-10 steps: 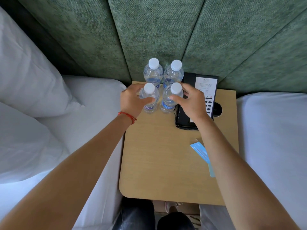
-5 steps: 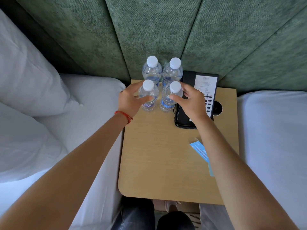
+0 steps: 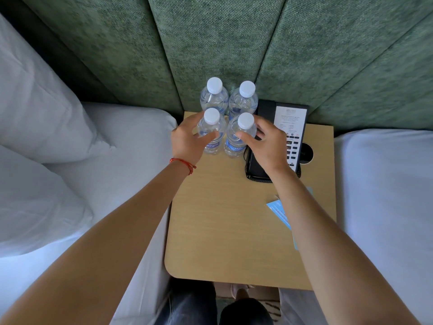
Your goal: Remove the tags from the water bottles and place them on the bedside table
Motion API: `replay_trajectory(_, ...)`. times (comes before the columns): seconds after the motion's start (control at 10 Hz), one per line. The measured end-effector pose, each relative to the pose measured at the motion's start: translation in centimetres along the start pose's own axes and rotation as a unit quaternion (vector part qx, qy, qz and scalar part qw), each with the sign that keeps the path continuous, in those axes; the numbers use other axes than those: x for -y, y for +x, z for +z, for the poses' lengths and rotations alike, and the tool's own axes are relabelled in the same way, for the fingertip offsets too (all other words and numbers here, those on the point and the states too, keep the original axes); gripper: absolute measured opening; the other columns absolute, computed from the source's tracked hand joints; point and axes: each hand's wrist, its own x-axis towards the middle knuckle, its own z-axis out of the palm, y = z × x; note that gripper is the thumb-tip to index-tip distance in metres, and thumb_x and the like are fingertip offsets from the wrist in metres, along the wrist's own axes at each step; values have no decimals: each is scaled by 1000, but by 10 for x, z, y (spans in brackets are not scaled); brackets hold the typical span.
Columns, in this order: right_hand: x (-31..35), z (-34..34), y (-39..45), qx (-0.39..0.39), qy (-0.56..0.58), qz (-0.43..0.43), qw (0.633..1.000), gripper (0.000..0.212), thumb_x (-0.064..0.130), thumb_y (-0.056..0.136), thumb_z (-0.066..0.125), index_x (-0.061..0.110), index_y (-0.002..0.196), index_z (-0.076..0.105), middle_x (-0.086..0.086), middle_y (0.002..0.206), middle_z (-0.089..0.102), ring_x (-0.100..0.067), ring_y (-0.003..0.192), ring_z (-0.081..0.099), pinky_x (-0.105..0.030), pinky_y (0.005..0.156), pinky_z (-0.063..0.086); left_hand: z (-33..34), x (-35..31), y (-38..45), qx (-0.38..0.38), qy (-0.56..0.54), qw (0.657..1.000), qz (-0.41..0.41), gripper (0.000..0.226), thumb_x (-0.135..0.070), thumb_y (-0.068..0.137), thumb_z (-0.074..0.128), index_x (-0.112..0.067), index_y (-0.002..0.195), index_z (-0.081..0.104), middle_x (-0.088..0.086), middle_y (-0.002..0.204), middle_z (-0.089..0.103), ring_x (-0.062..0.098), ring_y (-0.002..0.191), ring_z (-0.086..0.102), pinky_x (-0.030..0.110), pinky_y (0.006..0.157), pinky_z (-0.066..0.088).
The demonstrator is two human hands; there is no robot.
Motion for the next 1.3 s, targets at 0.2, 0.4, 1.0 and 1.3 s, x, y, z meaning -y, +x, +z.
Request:
replay_trajectory(0.2,0,1,1,-4,-4,-7,1000,46,23,75,75,5,115,61,-10,114,66,-25,103,63,-46,88,51,0,2,0,-5,0,1000,6,50,-12,69,78,-7,116,61,9,116,64,11,105,55,-7,74,34)
replay_trajectory(0.4,1,1,-1,-4,-2,-6,1000,46,21,76,74,6,117,60,-10,118,65,-23,108,61,-44,93,50,-1,1,0,-3,10,1000,6,50,-14,69,78,-10,116,62,6,115,65,8,102,54,-7,74,33)
replay_trajectory(1.0,5,-7,-10,-5,-41,33,999,57,30,79,71,5,127,52,-13,129,58,-25,119,54,-42,100,44,-5,-3,-16,24,36,999,-26,57,-23,81,69,-12,132,47,8,130,56,20,120,51,27,96,43)
replay_trajectory(1.3,16,-24,-39,-12,-84,4,996,54,38,84,63,9,128,52,-11,131,56,-26,118,54,-33,98,43,-16,-14,-53,15,135,990,46,42,-19,86,63,0,122,54,18,121,60,32,110,56,22,88,37)
